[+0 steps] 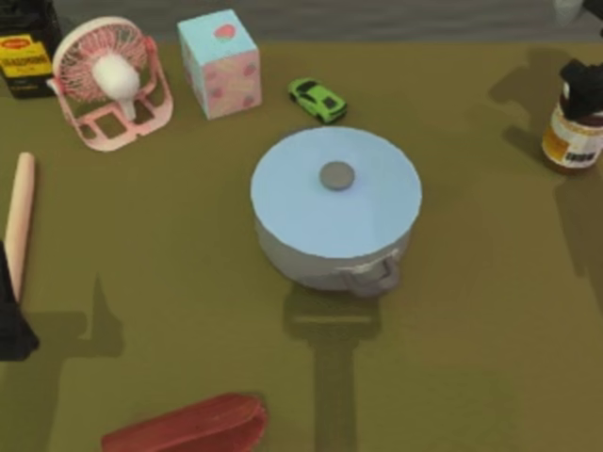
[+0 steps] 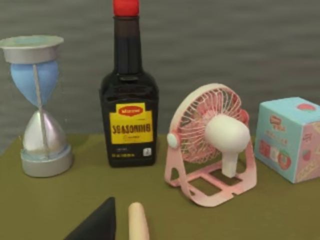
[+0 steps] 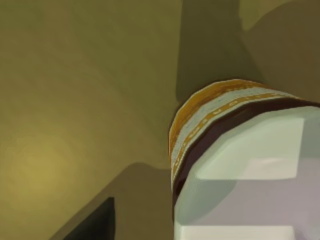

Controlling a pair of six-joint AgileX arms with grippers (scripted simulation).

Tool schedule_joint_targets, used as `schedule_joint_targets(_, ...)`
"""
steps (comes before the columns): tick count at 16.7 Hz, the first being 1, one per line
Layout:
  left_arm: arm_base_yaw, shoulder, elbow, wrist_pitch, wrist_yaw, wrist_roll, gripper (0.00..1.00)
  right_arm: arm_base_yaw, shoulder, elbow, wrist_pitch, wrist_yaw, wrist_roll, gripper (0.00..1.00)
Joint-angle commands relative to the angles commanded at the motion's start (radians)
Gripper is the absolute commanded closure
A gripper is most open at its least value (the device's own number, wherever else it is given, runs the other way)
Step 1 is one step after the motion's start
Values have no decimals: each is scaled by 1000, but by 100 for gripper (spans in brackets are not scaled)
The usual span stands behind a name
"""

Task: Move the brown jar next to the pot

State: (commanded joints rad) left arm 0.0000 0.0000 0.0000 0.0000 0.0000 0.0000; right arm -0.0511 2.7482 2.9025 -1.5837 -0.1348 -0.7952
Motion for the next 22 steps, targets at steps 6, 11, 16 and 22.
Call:
schedule_joint_targets(6,0,0,0,0,0,0,0,5,87,114,-29,2,6,0)
schedule_joint_targets(11,0,0,0,0,0,0,0,12,243,334,-87,5,12,0)
schedule_joint_targets(16,0,0,0,0,0,0,0,14,284,387,-102,6,15,0)
schedule_joint_targets(22,0,0,0,0,0,0,0,14,284,387,-102,6,15,38)
